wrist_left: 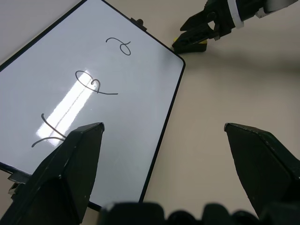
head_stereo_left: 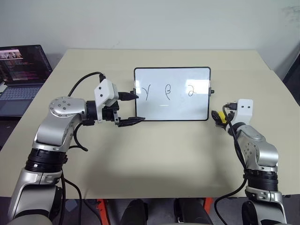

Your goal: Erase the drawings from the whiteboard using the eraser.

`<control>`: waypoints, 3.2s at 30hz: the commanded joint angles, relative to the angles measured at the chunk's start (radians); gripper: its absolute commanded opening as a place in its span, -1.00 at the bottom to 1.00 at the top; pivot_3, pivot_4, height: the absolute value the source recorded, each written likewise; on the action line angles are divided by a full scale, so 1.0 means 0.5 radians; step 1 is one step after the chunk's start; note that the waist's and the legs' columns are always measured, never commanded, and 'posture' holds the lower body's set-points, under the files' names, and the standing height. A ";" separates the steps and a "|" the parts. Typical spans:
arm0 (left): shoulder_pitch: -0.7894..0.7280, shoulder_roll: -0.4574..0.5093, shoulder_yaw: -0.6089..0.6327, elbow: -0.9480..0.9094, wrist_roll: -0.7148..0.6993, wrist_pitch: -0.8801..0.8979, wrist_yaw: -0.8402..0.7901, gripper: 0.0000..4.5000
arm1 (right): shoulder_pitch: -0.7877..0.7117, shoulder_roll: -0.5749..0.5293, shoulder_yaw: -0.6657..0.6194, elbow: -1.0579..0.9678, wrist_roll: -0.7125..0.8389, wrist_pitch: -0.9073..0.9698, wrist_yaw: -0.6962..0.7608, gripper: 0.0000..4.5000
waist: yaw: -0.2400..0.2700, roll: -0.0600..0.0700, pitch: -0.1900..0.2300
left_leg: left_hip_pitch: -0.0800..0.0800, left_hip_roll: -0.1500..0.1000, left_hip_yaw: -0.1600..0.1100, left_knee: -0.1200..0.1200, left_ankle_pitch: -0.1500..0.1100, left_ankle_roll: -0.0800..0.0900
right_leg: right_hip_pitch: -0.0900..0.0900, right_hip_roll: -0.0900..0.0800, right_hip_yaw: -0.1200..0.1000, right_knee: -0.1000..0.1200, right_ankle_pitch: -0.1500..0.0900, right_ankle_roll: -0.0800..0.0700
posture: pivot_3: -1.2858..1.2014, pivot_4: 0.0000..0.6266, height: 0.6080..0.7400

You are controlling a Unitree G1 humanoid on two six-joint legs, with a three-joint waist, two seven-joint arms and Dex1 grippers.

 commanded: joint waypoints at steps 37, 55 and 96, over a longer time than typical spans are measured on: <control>-0.051 0.014 0.062 -0.066 -0.025 0.018 -0.018 1.00 | -0.094 -0.063 -0.107 0.229 0.070 -0.065 0.003 0.99 | 0.000 0.000 0.000 | 0.000 0.000 0.000 0.000 0.000 0.000 | 0.000 0.000 0.000 0.000 0.000 0.000 | 0.03 -0.52 1.00; -0.070 0.011 0.060 -0.049 -0.015 0.008 -0.022 1.00 | -0.120 -0.063 -0.107 0.241 0.075 -0.083 -0.005 0.25 | 0.000 0.000 0.000 | 0.000 0.000 0.000 0.000 0.000 0.000 | 0.000 0.000 0.000 0.000 0.000 0.000 | 0.03 -0.52 1.00; -0.130 0.000 0.071 0.063 0.040 -0.095 0.000 1.00 | -0.350 -0.149 0.182 -0.096 -0.048 -0.217 0.054 -0.48 | -0.001 0.000 0.000 | -0.001 0.000 0.000 0.000 0.000 0.000 | -0.001 0.000 0.000 0.000 0.000 0.000 | 0.03 -0.52 1.00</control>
